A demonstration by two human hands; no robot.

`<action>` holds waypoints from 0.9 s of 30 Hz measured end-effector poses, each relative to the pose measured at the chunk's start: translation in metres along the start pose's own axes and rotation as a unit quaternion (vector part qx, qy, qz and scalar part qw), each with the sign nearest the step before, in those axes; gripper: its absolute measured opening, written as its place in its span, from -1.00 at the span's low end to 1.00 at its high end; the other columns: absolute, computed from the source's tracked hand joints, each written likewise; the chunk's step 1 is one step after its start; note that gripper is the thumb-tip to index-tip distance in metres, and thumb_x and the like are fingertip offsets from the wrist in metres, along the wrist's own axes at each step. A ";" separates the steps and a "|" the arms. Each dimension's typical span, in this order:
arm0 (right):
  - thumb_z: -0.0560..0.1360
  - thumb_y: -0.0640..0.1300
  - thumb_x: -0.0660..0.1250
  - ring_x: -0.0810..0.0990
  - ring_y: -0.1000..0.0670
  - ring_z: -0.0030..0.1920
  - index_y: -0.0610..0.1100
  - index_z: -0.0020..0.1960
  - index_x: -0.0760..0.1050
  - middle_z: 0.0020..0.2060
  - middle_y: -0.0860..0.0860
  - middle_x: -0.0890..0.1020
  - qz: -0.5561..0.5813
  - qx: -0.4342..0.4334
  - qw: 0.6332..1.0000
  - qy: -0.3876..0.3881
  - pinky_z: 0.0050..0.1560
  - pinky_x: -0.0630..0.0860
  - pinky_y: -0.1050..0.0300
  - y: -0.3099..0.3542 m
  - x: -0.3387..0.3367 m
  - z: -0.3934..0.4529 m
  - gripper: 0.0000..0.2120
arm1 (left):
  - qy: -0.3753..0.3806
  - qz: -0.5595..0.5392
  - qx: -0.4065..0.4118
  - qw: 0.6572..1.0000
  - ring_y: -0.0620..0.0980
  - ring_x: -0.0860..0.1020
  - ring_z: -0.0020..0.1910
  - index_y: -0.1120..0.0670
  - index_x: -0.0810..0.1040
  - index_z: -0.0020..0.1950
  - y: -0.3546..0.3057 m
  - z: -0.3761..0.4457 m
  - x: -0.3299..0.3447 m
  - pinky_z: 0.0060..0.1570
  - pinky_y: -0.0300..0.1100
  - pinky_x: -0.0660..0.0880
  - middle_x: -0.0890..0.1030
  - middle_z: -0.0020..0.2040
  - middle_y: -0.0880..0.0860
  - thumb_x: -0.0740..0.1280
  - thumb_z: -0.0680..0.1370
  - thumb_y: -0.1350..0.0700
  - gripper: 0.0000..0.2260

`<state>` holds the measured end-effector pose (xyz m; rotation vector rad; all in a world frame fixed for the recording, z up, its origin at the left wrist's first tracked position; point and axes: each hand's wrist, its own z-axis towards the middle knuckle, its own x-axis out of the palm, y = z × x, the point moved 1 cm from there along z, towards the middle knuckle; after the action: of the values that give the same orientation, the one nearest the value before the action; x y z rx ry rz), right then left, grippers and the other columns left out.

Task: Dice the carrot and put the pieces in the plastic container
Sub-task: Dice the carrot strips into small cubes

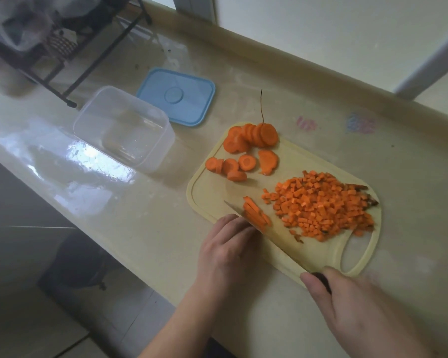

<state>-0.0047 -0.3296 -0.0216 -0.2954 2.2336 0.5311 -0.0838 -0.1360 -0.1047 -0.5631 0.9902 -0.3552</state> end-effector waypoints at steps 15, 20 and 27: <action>0.35 0.54 -0.24 0.55 0.07 -0.36 -0.11 -0.33 0.45 -0.35 0.06 0.60 0.146 -0.062 0.986 -0.051 -0.28 0.47 0.01 -0.009 0.001 0.004 -0.19 | -0.011 -0.005 0.003 1.000 0.13 0.61 0.07 0.26 0.70 0.04 0.004 -0.008 -0.003 0.07 -0.04 0.56 0.66 0.05 0.13 0.53 0.46 0.34 -0.83; 0.29 0.57 -0.29 0.57 0.10 -0.29 -0.12 -0.32 0.45 -0.32 0.16 0.61 0.142 -0.055 0.987 -0.046 -0.31 0.45 0.13 -0.009 0.000 -0.002 -0.14 | -0.019 -0.006 -0.003 1.000 0.16 0.61 0.03 0.27 0.70 0.01 0.006 -0.011 -0.002 0.04 -0.02 0.56 0.66 0.02 0.13 0.43 0.56 0.27 -0.91; 0.18 0.62 -0.48 0.56 0.08 -0.31 -0.08 -0.24 0.49 -0.41 0.01 0.59 0.108 -0.053 0.992 -0.047 -0.26 0.46 0.15 -0.010 0.003 -0.004 0.02 | 0.004 -0.005 0.006 1.000 0.13 0.61 0.10 0.26 0.70 0.05 0.004 -0.008 -0.001 0.11 -0.05 0.56 0.67 0.09 0.11 0.43 0.54 0.30 -0.89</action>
<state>-0.0057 -0.3402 -0.0240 -0.0793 2.1627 0.7656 -0.0913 -0.1345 -0.1096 -0.5562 0.9935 -0.3716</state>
